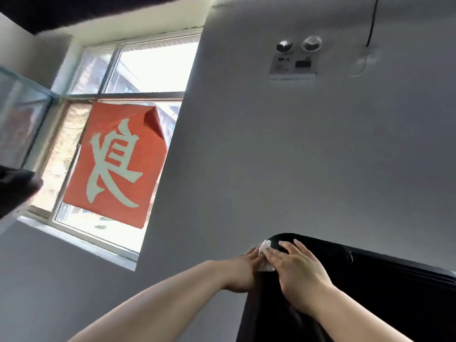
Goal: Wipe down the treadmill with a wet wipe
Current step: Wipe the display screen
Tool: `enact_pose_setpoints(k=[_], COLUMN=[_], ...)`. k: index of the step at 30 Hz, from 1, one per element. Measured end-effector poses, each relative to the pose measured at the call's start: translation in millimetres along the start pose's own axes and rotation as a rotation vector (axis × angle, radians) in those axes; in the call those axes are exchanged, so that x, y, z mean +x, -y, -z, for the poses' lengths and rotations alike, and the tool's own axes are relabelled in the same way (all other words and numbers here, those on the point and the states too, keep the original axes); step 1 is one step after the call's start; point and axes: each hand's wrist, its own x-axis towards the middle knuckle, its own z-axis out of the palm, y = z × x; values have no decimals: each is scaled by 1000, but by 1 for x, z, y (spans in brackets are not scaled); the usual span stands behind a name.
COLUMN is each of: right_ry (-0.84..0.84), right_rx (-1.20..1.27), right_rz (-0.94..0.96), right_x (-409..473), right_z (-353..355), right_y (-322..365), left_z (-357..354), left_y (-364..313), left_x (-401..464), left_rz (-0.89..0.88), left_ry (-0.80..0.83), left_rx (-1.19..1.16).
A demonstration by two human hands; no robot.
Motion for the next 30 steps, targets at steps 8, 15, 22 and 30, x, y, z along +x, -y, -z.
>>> enact_pose_setpoints(k=[8, 15, 22, 30], right_ry=[-16, -22, -39, -21], right_rx=[-25, -40, -125, -167], right_rz=[-113, -159, -195, -258], right_x=[11, 10, 7, -29], right_z=[-2, -7, -11, -8], right_y=[-57, -66, -68, -100], left_z=[28, 34, 29, 16], left_y=[-30, -35, -37, -97], left_x=[63, 86, 94, 106], left_rz=[-18, 46, 44, -37], left_ry=[-44, 4, 28, 31], left_rx=[-78, -64, 50, 190])
